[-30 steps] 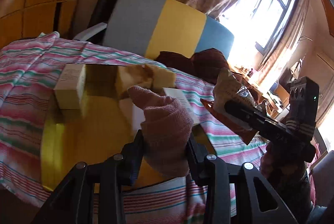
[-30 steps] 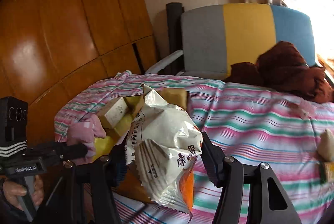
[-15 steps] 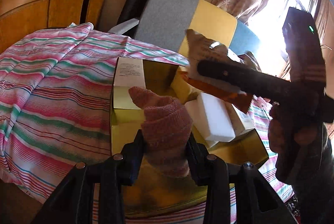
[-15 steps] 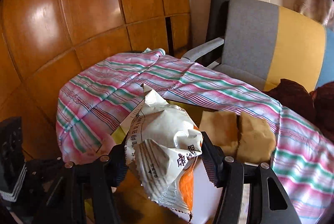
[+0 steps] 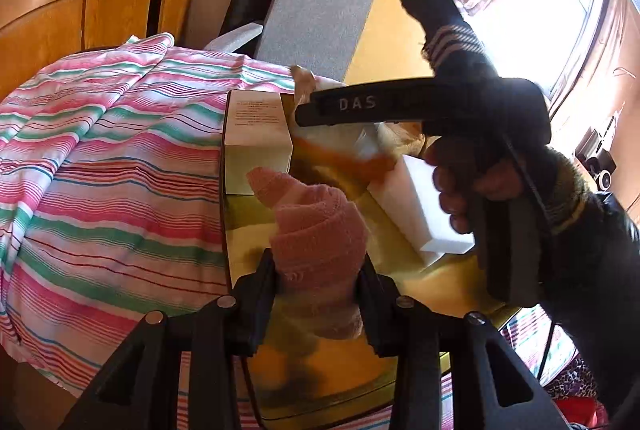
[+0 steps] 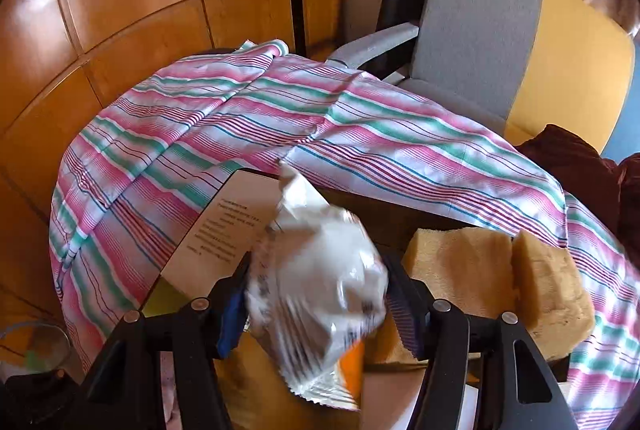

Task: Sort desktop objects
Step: 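Release the snack bag into the gold tray with the right tool while the left tool drops the sock there, then withdraw both open tools from the gold tray back to the remaining items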

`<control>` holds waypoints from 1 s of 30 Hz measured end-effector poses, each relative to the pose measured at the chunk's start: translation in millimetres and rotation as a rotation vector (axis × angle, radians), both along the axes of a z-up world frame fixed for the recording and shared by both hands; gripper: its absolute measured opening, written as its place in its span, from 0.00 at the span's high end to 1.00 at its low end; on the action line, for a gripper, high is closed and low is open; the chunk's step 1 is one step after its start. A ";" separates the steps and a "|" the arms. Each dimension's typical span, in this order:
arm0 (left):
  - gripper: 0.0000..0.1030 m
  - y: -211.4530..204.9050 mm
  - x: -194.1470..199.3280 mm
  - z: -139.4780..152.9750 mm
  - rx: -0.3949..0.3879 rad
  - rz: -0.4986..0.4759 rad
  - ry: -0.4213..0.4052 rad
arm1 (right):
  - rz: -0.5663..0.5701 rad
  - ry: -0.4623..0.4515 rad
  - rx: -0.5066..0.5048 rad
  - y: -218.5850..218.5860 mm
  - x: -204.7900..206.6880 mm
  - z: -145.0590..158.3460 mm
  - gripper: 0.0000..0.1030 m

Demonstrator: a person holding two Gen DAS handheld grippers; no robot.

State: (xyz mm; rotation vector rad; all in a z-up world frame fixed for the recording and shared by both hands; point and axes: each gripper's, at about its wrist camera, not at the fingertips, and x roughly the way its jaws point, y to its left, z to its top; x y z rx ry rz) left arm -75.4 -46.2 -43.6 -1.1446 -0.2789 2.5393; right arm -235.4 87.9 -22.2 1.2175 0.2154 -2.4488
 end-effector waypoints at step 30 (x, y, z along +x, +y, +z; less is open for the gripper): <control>0.46 16.2 9.5 21.1 -0.050 0.064 0.021 | -0.405 0.220 -0.259 256.3 191.6 28.6 0.26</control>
